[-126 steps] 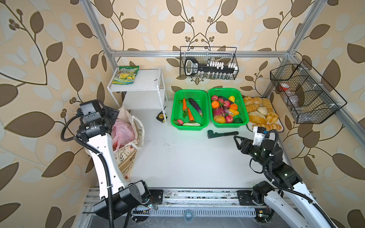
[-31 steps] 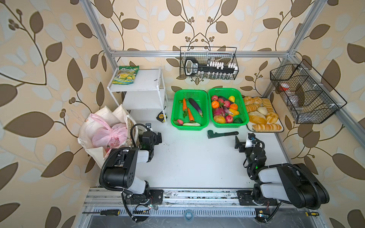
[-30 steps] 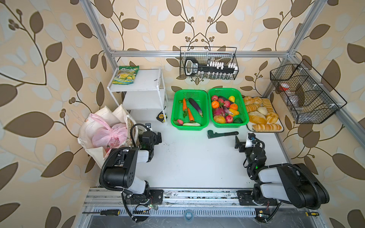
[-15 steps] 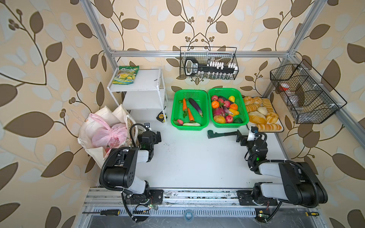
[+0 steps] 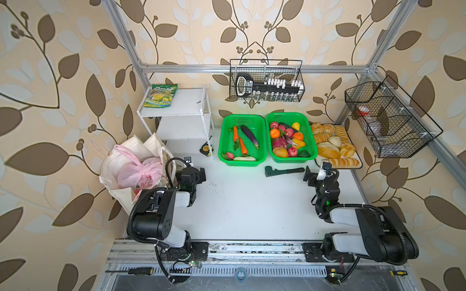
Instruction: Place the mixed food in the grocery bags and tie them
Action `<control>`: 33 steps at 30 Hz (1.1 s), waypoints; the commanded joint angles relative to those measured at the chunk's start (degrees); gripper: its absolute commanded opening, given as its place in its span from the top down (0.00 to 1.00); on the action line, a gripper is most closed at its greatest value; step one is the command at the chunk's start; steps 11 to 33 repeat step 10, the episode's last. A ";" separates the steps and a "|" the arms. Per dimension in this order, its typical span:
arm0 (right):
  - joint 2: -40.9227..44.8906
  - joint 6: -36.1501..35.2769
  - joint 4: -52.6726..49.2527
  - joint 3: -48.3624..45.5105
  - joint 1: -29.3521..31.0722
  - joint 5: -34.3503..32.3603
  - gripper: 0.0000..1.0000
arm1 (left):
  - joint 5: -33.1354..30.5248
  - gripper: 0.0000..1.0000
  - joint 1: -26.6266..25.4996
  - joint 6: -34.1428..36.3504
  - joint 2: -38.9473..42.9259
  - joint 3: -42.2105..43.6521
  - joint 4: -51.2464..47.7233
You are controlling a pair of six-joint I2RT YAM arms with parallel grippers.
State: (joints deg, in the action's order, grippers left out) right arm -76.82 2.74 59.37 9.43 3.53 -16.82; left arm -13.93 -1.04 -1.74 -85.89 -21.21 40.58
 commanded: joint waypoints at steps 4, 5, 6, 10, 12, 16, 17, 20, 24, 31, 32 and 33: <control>-0.15 -0.54 0.31 -0.09 0.05 -0.26 0.00 | -1.36 0.01 0.77 -1.60 0.11 -0.67 2.31; -0.13 -0.46 0.25 -0.03 -0.10 0.03 0.00 | -1.38 0.01 0.78 -1.56 0.17 -0.67 2.31; -0.17 -0.50 0.30 -0.03 -0.09 0.03 0.00 | -1.38 0.01 0.77 -1.60 0.12 -0.72 2.31; -0.08 -0.49 0.42 -0.20 -0.02 0.03 0.00 | -1.36 0.01 0.77 -1.60 0.10 -0.67 2.31; -0.08 -0.49 0.42 -0.20 -0.02 0.03 0.00 | -1.36 0.01 0.77 -1.60 0.10 -0.67 2.31; -0.08 -0.49 0.42 -0.20 -0.02 0.03 0.00 | -1.36 0.01 0.77 -1.60 0.10 -0.67 2.31; -0.08 -0.49 0.42 -0.20 -0.02 0.03 0.00 | -1.36 0.01 0.77 -1.60 0.10 -0.67 2.31; -0.08 -0.49 0.42 -0.20 -0.02 0.03 0.00 | -1.36 0.01 0.77 -1.60 0.10 -0.67 2.31; -0.08 -0.49 0.42 -0.20 -0.02 0.03 0.00 | -1.36 0.01 0.77 -1.60 0.10 -0.67 2.31; -0.08 -0.49 0.42 -0.20 -0.02 0.03 0.00 | -1.36 0.01 0.77 -1.60 0.10 -0.67 2.31; -0.08 -0.49 0.42 -0.20 -0.02 0.03 0.00 | -1.36 0.01 0.77 -1.60 0.10 -0.67 2.31; -0.08 -0.49 0.42 -0.20 -0.02 0.03 0.00 | -1.36 0.01 0.77 -1.60 0.10 -0.67 2.31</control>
